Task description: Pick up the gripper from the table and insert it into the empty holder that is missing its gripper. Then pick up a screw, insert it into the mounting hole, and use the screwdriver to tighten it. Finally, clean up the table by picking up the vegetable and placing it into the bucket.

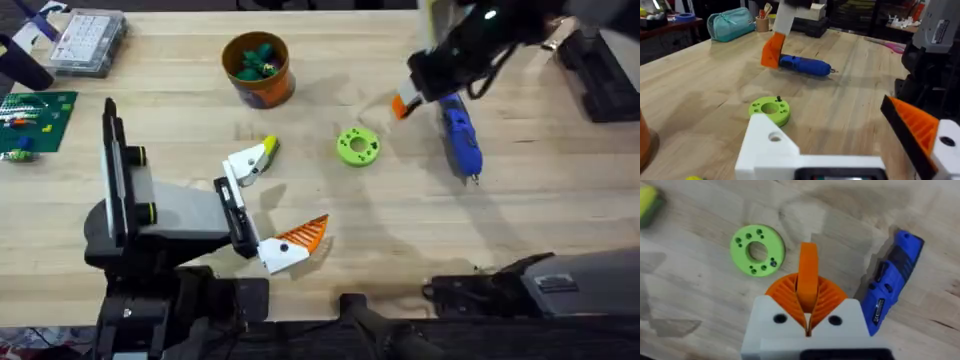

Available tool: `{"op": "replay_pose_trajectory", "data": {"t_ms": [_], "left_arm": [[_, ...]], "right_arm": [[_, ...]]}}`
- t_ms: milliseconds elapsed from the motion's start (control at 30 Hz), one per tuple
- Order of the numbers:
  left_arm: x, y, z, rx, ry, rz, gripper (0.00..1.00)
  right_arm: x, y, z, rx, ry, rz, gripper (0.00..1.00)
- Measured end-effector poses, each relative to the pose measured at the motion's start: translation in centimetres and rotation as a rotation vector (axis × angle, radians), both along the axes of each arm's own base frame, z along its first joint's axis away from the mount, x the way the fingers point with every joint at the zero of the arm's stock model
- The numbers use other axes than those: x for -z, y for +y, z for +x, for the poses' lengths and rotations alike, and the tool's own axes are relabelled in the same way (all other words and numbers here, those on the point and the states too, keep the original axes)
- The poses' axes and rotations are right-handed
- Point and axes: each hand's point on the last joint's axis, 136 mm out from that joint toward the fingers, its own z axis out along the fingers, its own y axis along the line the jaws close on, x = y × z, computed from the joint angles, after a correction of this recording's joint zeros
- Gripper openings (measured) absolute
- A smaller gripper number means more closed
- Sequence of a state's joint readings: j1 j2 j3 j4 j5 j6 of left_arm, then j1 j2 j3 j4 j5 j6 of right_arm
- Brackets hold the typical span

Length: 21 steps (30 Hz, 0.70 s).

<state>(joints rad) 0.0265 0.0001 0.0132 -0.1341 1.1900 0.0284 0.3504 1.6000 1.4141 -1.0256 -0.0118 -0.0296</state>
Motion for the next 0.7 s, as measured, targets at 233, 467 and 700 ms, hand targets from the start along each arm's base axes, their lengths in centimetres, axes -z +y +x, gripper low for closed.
{"op": "replay_pose_trajectory", "data": {"t_ms": [233,467,700], "left_arm": [[0.0,0.0,0.0,0.000,0.000,0.000,0.986],[0.0,0.0,0.0,0.000,0.000,0.000,0.986],[0.0,0.0,0.0,0.000,0.000,0.000,0.986]], "right_arm": [[-5.1,0.0,-1.0,0.000,-0.138,0.074,0.010],[-7.2,-0.1,-1.6,0.016,-0.195,0.111,0.010],[-7.5,0.1,-1.5,0.016,-0.205,0.122,0.010]]}}
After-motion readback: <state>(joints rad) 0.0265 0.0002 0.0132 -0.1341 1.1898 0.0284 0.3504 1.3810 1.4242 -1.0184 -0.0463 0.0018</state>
